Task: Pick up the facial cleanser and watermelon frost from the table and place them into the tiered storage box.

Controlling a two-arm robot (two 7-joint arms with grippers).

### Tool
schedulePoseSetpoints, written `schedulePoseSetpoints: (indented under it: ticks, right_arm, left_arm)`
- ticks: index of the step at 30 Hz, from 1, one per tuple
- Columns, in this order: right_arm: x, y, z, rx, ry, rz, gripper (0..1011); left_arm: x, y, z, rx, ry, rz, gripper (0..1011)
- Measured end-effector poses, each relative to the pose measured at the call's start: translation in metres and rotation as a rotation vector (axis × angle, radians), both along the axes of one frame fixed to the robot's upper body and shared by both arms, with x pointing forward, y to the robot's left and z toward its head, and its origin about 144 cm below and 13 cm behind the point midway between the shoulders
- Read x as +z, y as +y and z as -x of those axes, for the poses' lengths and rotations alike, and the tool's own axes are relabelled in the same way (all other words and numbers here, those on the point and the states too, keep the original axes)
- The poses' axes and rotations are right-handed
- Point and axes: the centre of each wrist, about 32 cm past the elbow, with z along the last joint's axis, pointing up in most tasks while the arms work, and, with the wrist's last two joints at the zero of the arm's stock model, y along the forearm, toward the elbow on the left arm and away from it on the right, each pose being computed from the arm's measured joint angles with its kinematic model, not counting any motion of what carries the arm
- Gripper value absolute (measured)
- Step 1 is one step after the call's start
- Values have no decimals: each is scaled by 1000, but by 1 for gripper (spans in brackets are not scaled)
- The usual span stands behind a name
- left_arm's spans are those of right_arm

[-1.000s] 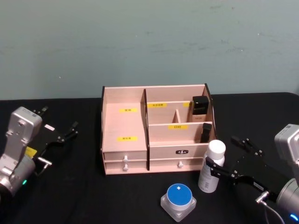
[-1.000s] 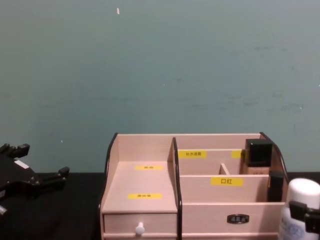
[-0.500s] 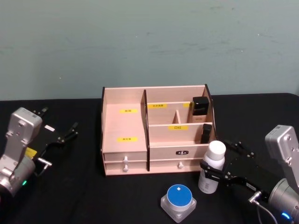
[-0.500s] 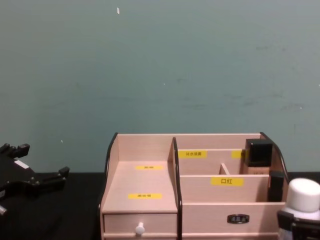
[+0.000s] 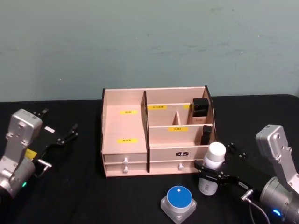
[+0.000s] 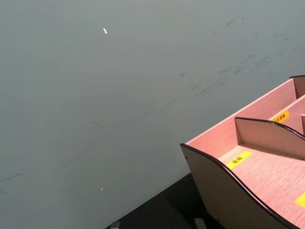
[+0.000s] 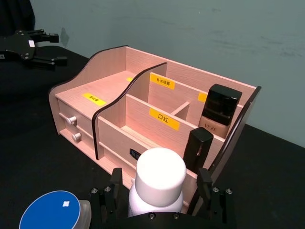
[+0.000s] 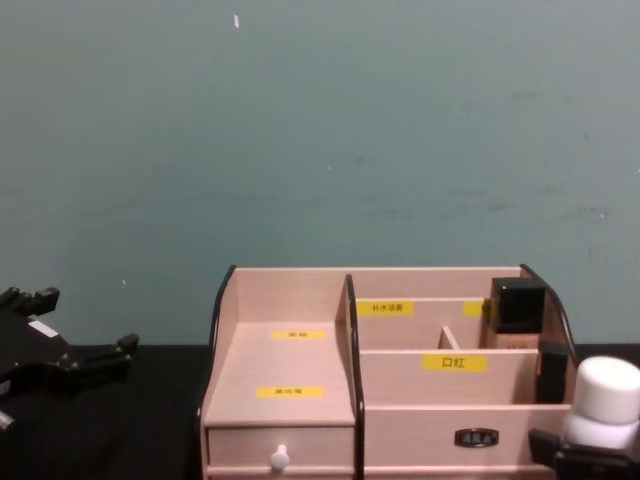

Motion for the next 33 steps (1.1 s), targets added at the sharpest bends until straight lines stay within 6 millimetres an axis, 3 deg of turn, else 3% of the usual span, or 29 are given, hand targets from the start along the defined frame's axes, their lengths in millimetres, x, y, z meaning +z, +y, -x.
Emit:
schedulePoseSetpoints:
  ticks: [33]
  right_arm:
    - [-2,4,-4,17,-8,0,1000]
  left_arm:
    - [0,0,0,0,0,0,1010]
